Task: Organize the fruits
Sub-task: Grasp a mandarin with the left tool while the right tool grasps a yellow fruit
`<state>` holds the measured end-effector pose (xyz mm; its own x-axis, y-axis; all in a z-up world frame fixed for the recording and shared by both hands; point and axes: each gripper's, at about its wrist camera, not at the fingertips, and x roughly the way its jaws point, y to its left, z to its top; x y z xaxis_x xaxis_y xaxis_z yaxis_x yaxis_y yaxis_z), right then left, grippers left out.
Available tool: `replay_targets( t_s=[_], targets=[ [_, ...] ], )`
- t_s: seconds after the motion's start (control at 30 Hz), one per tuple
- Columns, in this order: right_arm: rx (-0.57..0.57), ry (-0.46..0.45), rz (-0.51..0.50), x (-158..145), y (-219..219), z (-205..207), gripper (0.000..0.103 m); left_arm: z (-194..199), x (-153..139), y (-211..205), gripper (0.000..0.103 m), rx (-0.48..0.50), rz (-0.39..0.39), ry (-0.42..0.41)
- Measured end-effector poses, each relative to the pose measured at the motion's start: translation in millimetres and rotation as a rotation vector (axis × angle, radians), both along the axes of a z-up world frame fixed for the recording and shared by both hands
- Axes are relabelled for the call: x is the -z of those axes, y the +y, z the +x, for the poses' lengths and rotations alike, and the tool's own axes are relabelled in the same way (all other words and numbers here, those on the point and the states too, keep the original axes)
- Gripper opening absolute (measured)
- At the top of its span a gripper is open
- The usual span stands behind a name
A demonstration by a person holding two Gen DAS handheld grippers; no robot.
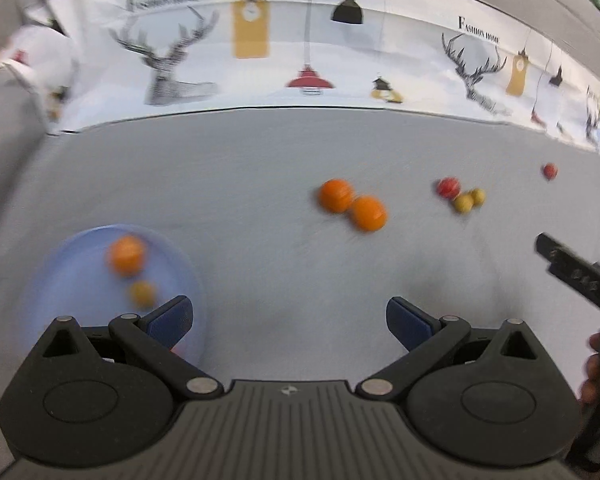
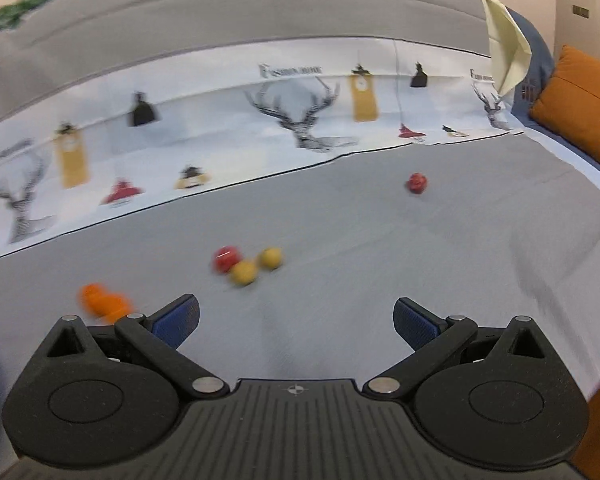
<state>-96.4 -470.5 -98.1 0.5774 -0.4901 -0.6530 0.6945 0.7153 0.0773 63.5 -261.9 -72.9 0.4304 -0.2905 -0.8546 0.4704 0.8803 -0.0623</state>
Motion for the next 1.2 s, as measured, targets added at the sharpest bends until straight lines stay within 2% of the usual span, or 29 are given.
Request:
replay_targets(
  t_s=[0.1,0.23,0.3,0.43,0.53,0.63,0.73,0.8,0.83,0.87,0.9,1.03,1.13,1.2],
  targets=[
    [0.001,0.025,-0.005,29.2,-39.1,28.0,0.102,27.2,25.9,-33.7,0.103,-0.034,-0.031,0.064],
    [-0.068,0.074,-0.003,69.8,-74.1,69.4,0.102,58.9,53.3,-68.3,0.103,-0.105,-0.024,0.102],
    [-0.106,0.096,-0.018,82.6,-81.4,85.5,0.102,73.8,66.7,-83.7,0.103,-0.133,-0.007,0.128],
    [-0.148,0.073,-0.014,100.8,-89.8,106.9,0.102,96.5,85.5,-100.7,0.103,-0.171,-0.009,0.182],
    [-0.174,0.096,-0.042,114.3,-90.5,120.9,0.102,111.8,102.4,-110.5,0.103,-0.198,0.039,0.218],
    [-0.179,0.075,-0.073,116.7,-87.6,122.8,0.102,111.6,104.3,-117.5,0.103,-0.186,0.083,0.165],
    [-0.179,0.069,-0.072,117.3,-88.3,121.6,0.102,110.8,106.4,-122.0,0.103,-0.158,0.12,0.161],
    [-0.219,0.055,-0.08,114.9,-85.7,119.8,0.086,109.2,102.9,-120.2,0.1,-0.163,0.107,0.168],
    [-0.246,0.049,-0.097,112.5,-82.0,117.9,0.057,107.6,97.9,-115.0,0.085,-0.172,0.057,0.169],
    [-0.274,0.053,-0.11,110.5,-78.2,118.3,0.029,105.4,92.6,-110.6,0.058,-0.168,0.01,0.164],
    [-0.295,0.067,-0.115,108.7,-74.9,120.0,0.025,104.0,87.5,-108.0,0.037,-0.147,-0.027,0.171],
    [-0.242,0.089,-0.076,103.5,-76.3,115.5,0.025,95.2,75.5,-96.7,0.037,-0.112,-0.05,0.165],
    [-0.117,0.15,-0.044,96.0,-79.0,101.8,0.025,81.5,66.5,-83.0,0.037,-0.067,-0.03,0.15],
    [-0.031,0.156,-0.003,88.7,-82.0,83.8,0.025,72.3,59.1,-70.3,0.037,-0.046,-0.031,0.151]
  ],
)
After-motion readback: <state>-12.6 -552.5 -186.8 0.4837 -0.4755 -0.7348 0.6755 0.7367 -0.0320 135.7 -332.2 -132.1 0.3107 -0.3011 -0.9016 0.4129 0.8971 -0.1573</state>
